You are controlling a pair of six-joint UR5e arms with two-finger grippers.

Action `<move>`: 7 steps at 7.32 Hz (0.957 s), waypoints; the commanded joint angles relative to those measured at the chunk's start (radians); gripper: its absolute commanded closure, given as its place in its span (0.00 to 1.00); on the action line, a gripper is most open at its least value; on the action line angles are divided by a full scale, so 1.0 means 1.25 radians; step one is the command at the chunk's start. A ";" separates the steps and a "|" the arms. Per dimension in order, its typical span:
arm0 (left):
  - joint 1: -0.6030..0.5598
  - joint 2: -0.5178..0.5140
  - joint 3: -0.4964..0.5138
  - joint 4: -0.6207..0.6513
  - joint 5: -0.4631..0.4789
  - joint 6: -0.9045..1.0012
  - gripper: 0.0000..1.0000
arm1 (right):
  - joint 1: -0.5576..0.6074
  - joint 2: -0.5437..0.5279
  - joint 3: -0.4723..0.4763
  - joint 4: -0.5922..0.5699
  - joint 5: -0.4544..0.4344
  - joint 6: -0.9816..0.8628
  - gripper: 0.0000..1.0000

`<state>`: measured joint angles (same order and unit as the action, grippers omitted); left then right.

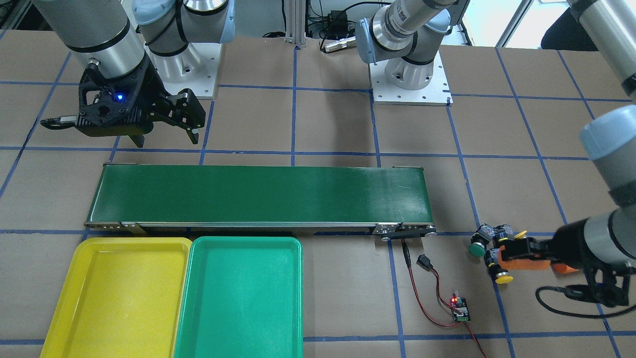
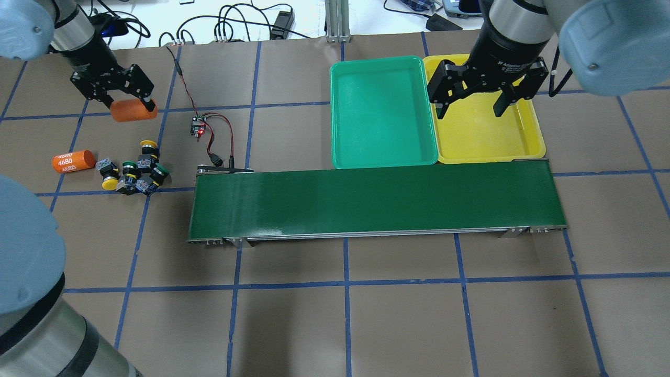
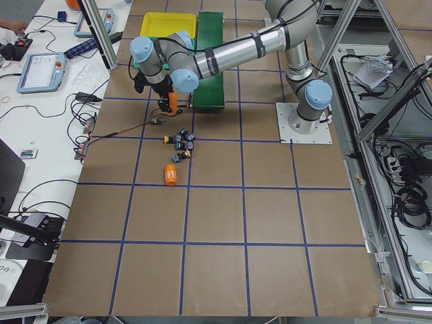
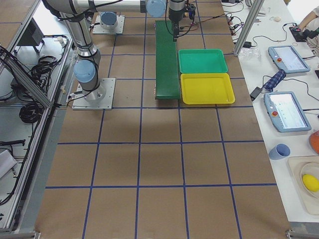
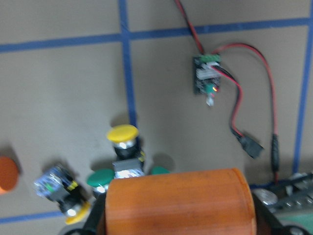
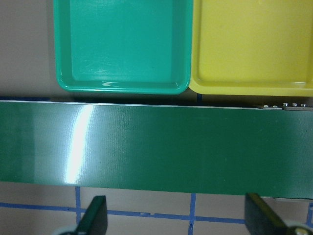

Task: Sort buttons by color to trays
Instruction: 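Carry the orange battery with the left gripper to the conveyor's near end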

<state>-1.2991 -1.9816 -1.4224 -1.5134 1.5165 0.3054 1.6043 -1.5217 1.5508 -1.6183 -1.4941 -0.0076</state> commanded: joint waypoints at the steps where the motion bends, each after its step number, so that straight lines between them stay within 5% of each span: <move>1: -0.066 0.073 -0.152 0.105 -0.003 -0.076 1.00 | 0.000 0.000 0.000 0.000 0.000 0.000 0.00; 4: -0.090 0.115 -0.336 0.323 -0.008 -0.100 1.00 | -0.001 0.000 0.001 0.000 0.000 0.000 0.00; 7: -0.102 0.184 -0.385 0.292 -0.015 -0.098 1.00 | 0.000 0.000 0.001 0.000 0.000 0.000 0.00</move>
<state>-1.4150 -1.7863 -1.8660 -1.1400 1.5011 0.1823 1.6043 -1.5217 1.5523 -1.6184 -1.4941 -0.0077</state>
